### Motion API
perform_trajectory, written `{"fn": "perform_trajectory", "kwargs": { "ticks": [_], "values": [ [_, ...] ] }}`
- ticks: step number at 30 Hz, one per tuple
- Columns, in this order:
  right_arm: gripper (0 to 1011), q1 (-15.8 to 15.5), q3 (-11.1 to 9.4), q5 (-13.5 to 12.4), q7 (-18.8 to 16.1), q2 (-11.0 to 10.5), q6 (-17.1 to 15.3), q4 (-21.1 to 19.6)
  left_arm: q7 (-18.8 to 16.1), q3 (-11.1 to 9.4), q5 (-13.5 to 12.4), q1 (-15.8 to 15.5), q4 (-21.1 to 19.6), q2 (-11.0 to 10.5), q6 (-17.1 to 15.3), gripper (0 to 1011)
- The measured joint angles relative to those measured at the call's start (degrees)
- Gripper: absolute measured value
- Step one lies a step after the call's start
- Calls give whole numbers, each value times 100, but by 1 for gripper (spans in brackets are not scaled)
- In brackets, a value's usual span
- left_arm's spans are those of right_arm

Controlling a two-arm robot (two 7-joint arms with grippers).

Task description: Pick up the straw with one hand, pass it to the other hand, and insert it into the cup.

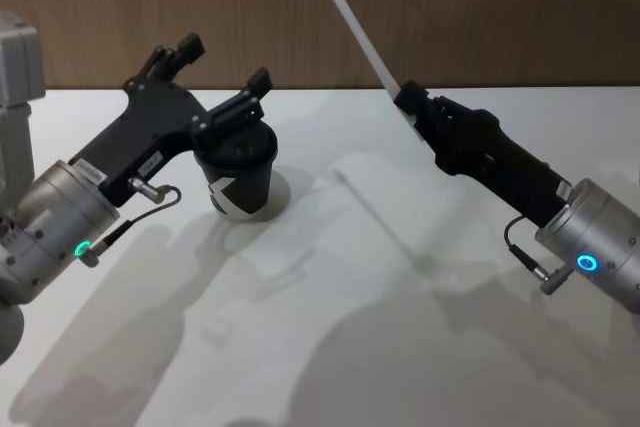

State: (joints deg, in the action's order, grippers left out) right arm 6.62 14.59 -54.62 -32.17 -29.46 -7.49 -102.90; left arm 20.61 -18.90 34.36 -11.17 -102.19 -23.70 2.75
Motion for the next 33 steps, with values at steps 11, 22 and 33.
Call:
{"fn": "perform_trajectory", "kwargs": {
  "ticks": [11,22,33],
  "values": [
    [0,-27,63,-7,4,-6,16,-90,789,-52,884,-244,241,113,-193,1003],
    [0,-38,91,-12,4,-11,22,-131,1569,-125,1836,-546,591,349,-463,1003],
    [0,-43,99,-12,3,-11,28,-147,1942,-153,2480,-782,851,541,-669,1003]
  ]
}}
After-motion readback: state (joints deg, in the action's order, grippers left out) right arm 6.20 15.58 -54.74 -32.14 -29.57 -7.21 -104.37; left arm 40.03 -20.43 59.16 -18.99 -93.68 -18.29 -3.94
